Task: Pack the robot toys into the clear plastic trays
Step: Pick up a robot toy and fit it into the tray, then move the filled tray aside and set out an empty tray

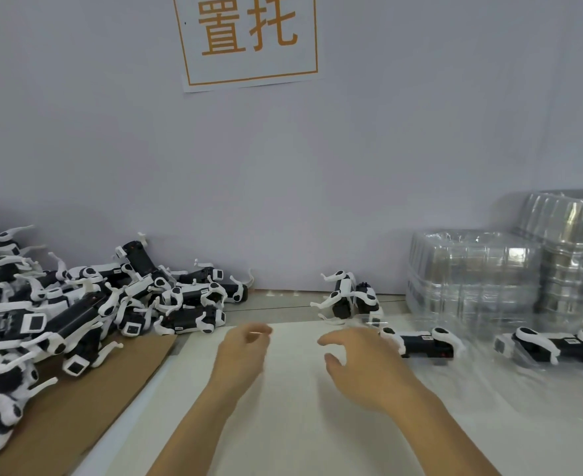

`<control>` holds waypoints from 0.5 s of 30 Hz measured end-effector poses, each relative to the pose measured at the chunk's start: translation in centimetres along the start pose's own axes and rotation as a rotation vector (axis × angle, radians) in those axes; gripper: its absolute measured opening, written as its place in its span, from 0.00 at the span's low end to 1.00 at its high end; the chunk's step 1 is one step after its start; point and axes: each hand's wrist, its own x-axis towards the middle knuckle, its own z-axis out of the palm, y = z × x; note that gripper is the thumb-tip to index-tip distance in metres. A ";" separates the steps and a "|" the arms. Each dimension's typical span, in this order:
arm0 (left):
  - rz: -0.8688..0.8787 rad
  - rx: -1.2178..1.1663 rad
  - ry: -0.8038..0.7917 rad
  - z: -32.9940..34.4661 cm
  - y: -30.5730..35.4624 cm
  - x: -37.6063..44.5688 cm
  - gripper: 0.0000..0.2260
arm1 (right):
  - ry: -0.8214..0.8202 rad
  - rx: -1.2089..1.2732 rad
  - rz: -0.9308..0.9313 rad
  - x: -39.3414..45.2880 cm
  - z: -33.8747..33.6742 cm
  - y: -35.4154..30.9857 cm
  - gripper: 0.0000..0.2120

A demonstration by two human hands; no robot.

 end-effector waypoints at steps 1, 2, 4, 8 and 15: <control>0.040 0.091 0.099 -0.6 -0.4 0.7 0.07 | -0.010 0.012 0.033 0.0 -0.4 0.3 0.16; 0.076 0.198 0.169 -1.1 -1.1 1.5 0.08 | -0.027 0.010 0.059 0.1 -0.8 0.5 0.16; 0.117 0.398 0.238 -2.2 -2.5 3.4 0.13 | -0.080 0.001 0.114 0.2 -1.8 1.1 0.16; 0.083 0.741 0.215 -4.3 -4.8 7.0 0.26 | -0.129 0.058 0.212 0.6 -3.9 2.0 0.17; 0.092 0.862 0.092 -7.2 -5.3 11.0 0.09 | -0.125 0.097 0.338 -0.2 -8.0 4.7 0.16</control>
